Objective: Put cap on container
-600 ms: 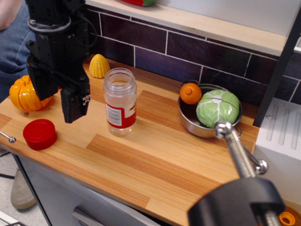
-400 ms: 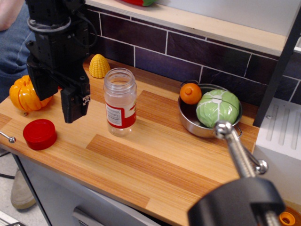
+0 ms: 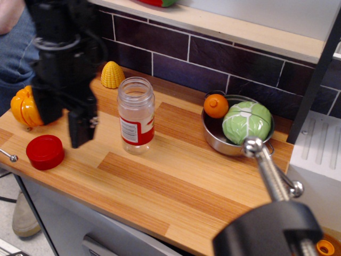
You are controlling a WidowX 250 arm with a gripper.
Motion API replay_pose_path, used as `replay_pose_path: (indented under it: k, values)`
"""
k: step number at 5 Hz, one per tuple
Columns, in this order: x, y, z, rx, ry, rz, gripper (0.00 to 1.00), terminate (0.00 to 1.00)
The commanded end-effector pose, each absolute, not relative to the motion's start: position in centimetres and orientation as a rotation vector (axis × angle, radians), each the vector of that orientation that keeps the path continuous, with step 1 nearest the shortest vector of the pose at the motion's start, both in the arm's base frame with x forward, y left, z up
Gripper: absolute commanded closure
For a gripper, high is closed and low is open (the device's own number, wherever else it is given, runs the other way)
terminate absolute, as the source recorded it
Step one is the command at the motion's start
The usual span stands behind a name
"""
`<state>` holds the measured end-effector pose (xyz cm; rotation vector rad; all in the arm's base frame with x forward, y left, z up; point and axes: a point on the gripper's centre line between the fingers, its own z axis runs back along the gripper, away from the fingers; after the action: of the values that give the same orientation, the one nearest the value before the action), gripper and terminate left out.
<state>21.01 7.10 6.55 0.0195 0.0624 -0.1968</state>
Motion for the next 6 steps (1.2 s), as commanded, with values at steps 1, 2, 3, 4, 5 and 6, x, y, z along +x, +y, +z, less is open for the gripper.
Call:
replay_pose_path:
  k: [1, 2, 3, 4, 5, 6]
  values:
    - [21.8, 10.1, 5.1, 0.021, -0.013, -0.190, 0.00, 0.00]
    - [21.6, 10.7, 3.9, 0.014, -0.029, -0.177, 0.00, 0.00]
    - [21.1, 11.1, 2.9, 0.035, -0.035, -0.192, 0.00, 0.00]
    - [20.7, 11.3, 2.2, 0.048, -0.046, -0.201, 0.00, 0.00]
    - [20.6, 11.0, 1.2, 0.067, -0.062, -0.189, 0.00, 0.00]
    - [20.5, 11.0, 0.2, 0.091, -0.070, -0.175, 0.00, 0.00]
